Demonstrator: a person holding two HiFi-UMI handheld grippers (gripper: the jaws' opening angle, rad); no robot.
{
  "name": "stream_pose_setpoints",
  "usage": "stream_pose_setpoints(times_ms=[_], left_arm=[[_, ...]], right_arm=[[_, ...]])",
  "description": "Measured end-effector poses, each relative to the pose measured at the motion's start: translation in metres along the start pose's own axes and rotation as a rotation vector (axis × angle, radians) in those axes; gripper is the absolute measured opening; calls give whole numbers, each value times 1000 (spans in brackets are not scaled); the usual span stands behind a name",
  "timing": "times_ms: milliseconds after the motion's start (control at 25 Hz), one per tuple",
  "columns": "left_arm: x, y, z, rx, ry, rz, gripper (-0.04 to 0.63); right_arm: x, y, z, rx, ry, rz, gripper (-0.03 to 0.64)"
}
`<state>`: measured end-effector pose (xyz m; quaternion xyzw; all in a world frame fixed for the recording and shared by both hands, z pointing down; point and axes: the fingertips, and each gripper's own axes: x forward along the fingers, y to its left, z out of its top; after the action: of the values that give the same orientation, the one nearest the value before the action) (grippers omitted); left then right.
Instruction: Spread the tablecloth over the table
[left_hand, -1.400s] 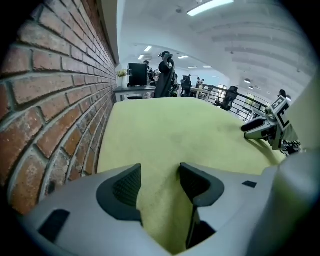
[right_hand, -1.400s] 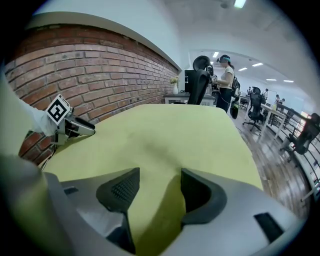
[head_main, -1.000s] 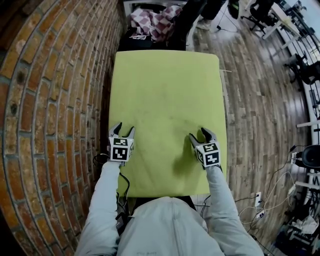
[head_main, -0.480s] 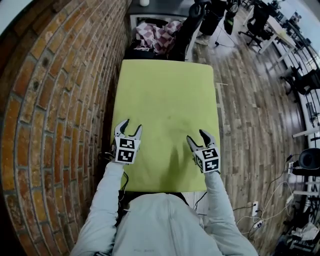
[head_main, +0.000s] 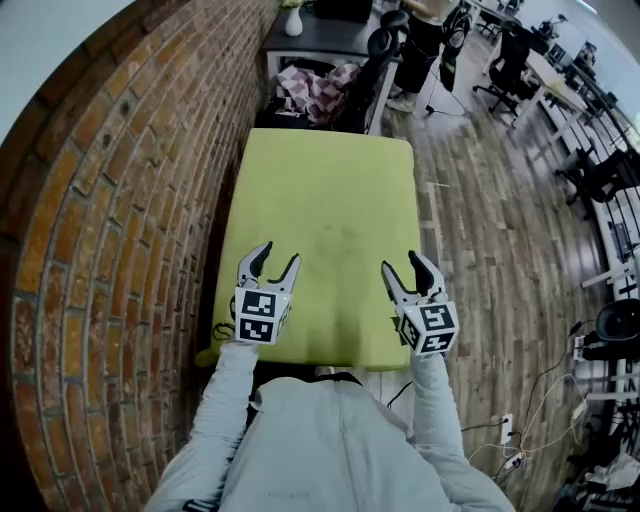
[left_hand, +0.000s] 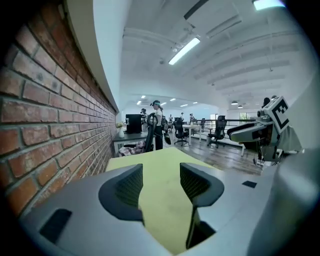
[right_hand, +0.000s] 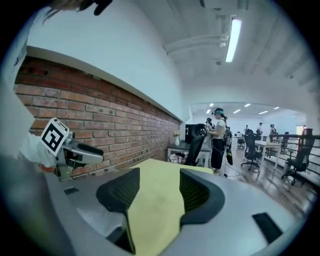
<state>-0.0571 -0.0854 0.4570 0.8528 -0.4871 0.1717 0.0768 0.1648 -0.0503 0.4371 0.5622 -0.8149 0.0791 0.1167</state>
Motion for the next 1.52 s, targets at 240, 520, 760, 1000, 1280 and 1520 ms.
stream_pose_setpoints(times_ms=[240,520,760,1000,1280,1520], left_arm=[[-44,-36,18,-75,-94,-15,247],[-86,-64,32,-73,-169,-6,188],[-104,-67,32,-119,-196,-7,83],[-114,-55,23,-147,-197,-3,43],[-113,-39,17,-138,-176,11,25],[-113,-33,16,-130,-158,18,25]], right_arm=[[-56,10,20,52,-118,-9,242],[-96,18,34,51,-181,10,175],[-109,28,30,60,-186,31,78],[-109,32,25,75,-182,30,43],[-94,33,24,41,-183,6,21],[-90,33,25,30,-167,12,21]])
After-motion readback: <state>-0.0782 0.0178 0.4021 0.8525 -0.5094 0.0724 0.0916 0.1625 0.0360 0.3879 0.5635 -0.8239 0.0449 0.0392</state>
